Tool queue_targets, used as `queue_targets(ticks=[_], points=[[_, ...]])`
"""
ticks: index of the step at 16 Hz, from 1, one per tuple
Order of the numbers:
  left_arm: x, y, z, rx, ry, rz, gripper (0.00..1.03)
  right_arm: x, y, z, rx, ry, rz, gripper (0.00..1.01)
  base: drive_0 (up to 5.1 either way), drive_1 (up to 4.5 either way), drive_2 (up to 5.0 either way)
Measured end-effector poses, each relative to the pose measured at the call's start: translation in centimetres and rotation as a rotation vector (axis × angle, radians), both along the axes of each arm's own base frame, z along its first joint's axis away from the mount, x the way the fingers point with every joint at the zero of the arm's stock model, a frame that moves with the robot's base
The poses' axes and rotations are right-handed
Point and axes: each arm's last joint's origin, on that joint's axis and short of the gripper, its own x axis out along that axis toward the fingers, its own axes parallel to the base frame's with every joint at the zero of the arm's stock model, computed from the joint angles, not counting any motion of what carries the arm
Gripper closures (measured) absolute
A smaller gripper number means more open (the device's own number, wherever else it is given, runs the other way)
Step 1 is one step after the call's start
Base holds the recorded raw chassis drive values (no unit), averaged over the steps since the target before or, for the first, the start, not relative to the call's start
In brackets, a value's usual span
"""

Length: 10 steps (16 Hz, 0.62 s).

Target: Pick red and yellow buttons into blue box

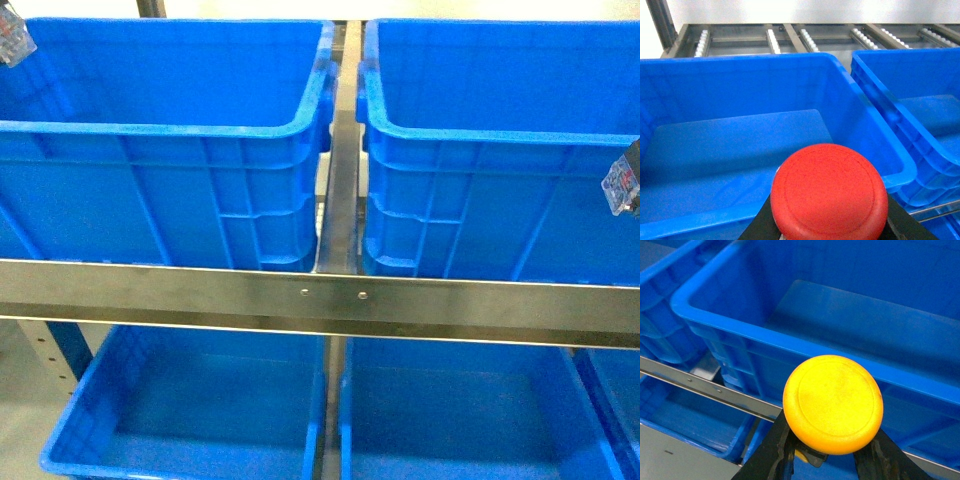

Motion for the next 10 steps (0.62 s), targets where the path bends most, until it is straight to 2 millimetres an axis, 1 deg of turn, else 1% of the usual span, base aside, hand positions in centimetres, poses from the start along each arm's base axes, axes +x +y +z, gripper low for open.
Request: queue_targets(ticks=[10], points=[[0.01,0.01,0.05,0.000,-0.004,0.003,0.79,0.00,0.00,-0.01,0.000,0.002,0.000,0.76,4.9,-2.27,-2.3]])
